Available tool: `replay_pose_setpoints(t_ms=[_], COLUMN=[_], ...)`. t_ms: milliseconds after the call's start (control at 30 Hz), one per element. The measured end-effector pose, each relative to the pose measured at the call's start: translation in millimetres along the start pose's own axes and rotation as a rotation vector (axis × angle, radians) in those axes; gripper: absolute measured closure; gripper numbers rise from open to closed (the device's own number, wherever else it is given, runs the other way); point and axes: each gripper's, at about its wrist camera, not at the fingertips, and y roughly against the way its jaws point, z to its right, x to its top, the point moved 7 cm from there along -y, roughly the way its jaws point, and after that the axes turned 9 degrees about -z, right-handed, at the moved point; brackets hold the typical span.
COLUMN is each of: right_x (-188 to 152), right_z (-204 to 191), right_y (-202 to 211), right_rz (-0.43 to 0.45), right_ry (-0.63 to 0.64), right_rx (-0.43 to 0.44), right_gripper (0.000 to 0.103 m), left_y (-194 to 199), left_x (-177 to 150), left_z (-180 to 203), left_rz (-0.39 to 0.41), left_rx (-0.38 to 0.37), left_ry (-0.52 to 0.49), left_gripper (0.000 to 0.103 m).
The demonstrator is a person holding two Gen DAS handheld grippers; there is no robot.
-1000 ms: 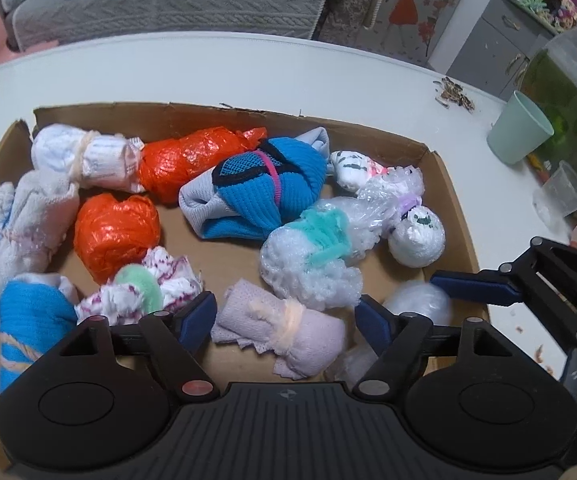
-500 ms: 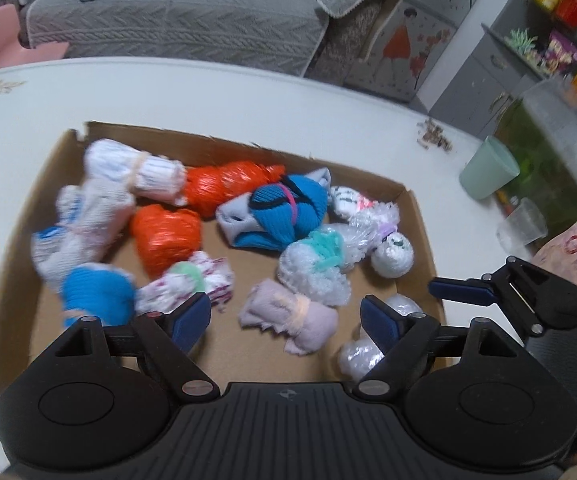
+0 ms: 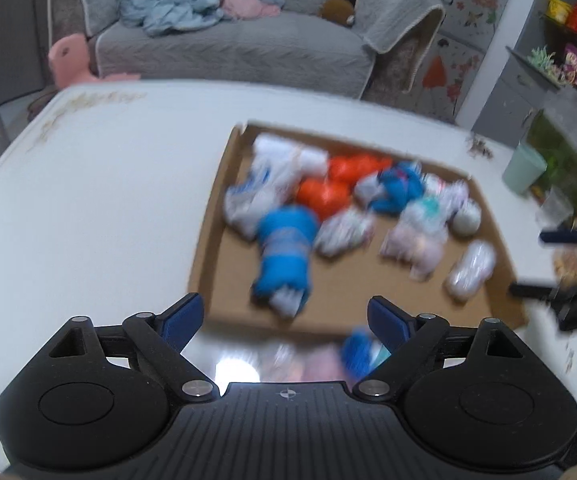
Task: Organize objects
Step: 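Move both tools back toward the bundles beside the tray, then grasp the pink fluffy bundle with left tool while right tool grasps grey sock bundle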
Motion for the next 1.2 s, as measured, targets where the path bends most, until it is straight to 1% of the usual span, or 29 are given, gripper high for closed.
replay_pose_setpoints(t_ms=[100,200,267,367,433,533,633,667,700,733,800,867,933,1000,1100,1200], right_x=[-2,-7,-13,-28,-42,-59,-67,-68,-69,-69,-69,-69,-69,-68,-67,-68], right_z=[-11,-27,-34,-47,-59,-68,-63,-59,-57,-54,-50,-52,-54,-56,-63,-74], right_y=[11,17,19,24,24,21,16,15,15,16,18,18,18,18,18,13], right_rz=[0.003,-0.009,-0.030,-0.042,-0.058,-0.084,-0.113,-0.118,-0.117,-0.113,-0.103,-0.103,-0.103,-0.103,-0.109,-0.129], right_ry=[-0.042,-0.060,-0.129,-0.259,-0.317,-0.374,-0.407,-0.417,-0.428,-0.439,-0.449,-0.444,-0.434,-0.426,-0.406,-0.376], right_rx=[0.023,0.017,0.020,0.065,0.086,0.085,0.070,0.061,0.053,0.049,0.043,0.040,0.038,0.040,0.051,0.065], right_gripper=[0.005,0.005,0.005,0.006,0.006,0.006,0.006,0.006,0.006,0.006,0.006,0.006,0.006,0.006,0.006,0.006], left_y=[1,-4,-4,-4,-4,-6,-18,-23,-27,-31,-38,-49,-53,-52,-46,-41], left_x=[-24,-43,-51,-50,-48,-42,-38,-38,-39,-40,-43,-47,-50,-53,-60,-72], left_z=[-5,-6,-4,3,9,25,39,43,48,52,59,61,60,58,52,49], left_rz=[-0.011,-0.016,-0.005,0.030,0.043,0.084,0.098,0.098,0.096,0.099,0.094,0.056,0.043,0.039,0.028,0.011], left_rx=[0.016,0.020,0.017,0.015,-0.022,-0.045,-0.062,-0.067,-0.069,-0.067,-0.068,-0.078,-0.085,-0.080,-0.066,-0.069], left_ry=[-0.036,-0.062,-0.092,-0.143,-0.151,-0.212,-0.269,-0.291,-0.316,-0.344,-0.389,-0.404,-0.401,-0.403,-0.410,-0.422], left_gripper=[0.011,0.011,0.011,0.011,0.011,0.011,0.012,0.014,0.020,0.024,0.039,0.049,0.050,0.056,0.056,0.056])
